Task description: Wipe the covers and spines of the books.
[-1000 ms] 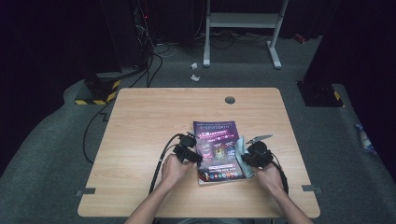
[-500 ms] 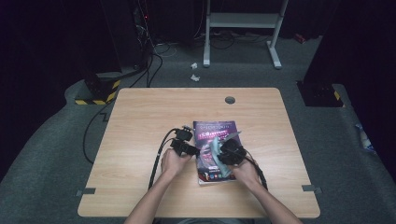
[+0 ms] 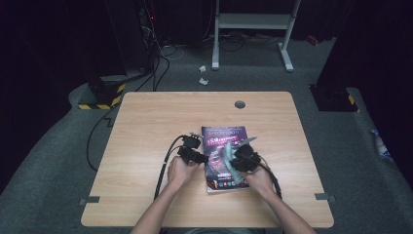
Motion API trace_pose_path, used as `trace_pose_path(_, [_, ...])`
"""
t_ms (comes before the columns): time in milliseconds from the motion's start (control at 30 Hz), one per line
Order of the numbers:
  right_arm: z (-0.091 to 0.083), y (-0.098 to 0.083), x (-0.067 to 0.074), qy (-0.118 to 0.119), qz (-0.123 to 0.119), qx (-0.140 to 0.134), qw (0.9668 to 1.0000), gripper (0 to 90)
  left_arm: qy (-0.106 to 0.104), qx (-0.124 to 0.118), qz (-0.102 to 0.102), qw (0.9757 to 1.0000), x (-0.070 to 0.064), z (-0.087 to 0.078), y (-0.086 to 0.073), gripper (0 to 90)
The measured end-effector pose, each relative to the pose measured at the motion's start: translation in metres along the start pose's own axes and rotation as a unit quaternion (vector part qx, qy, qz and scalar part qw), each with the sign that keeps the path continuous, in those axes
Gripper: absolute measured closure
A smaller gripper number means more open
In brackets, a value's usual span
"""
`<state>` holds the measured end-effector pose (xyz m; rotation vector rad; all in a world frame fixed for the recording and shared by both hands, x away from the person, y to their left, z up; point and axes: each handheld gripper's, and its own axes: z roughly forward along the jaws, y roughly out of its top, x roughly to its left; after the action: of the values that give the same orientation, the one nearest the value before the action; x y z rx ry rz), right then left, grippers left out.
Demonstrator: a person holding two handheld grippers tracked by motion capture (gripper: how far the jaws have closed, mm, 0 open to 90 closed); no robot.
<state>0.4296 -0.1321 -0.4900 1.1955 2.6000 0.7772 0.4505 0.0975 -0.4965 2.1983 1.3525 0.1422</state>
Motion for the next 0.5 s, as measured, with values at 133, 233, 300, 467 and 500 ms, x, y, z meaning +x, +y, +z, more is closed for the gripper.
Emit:
trace_pose_path(133, [-0.016,-0.019,-0.039,-0.034,0.048,-0.003,0.9983,81.5,0.001,-0.002,-0.001,1.0,-0.001,0.0,0.0,52.2])
trace_pose_path(233, [-0.021,-0.025,-0.05,-0.043,0.065,-0.002,0.997,81.6,0.002,-0.002,-0.001,1.0,-0.001,0.0,0.0,52.3])
trace_pose_path(300, [-0.02,-0.023,-0.046,-0.051,0.055,-0.002,0.9972,81.6,0.002,-0.001,0.0,1.0,-0.001,0.0,0.0,52.3])
trace_pose_path(467, [-0.008,-0.01,-0.013,-0.024,0.01,0.0,0.9997,81.6,0.003,0.001,0.001,1.0,-0.001,0.0,0.0,52.5])
trace_pose_path(500, [-0.003,-0.005,-0.001,-0.014,-0.004,-0.001,0.9999,81.6,0.003,0.003,0.003,1.0,-0.001,0.0,0.001,52.5])
